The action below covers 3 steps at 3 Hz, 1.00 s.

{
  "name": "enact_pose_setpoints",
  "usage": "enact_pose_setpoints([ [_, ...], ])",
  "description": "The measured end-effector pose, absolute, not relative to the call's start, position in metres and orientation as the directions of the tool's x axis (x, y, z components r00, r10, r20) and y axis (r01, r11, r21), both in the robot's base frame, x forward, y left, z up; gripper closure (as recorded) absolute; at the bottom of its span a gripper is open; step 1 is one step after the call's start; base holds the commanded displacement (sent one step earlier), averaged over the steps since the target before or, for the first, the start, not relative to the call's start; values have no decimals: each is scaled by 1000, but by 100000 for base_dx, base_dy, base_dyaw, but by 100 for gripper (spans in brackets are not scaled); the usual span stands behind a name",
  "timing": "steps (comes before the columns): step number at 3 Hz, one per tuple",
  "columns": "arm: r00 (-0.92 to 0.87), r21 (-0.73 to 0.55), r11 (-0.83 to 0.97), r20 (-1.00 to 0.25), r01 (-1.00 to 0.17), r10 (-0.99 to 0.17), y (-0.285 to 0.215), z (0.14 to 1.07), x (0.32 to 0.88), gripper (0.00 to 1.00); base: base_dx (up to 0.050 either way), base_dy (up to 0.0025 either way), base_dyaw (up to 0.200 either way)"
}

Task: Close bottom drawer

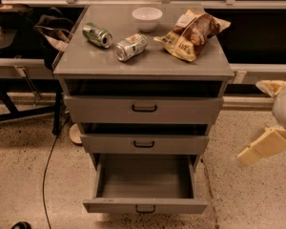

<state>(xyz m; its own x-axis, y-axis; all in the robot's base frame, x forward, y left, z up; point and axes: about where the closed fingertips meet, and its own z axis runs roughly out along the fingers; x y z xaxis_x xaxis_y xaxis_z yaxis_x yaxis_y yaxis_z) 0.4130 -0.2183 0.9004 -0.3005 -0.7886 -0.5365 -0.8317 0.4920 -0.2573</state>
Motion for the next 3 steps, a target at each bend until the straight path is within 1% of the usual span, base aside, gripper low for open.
enact_pose_setpoints([
  [1, -269, -239, 463, -560, -853, -784, -217, 886, 408, 0, 0, 0, 0],
  [3, -252, -148, 420, -610, -895, -751, -226, 798, 410, 0, 0, 0, 0],
])
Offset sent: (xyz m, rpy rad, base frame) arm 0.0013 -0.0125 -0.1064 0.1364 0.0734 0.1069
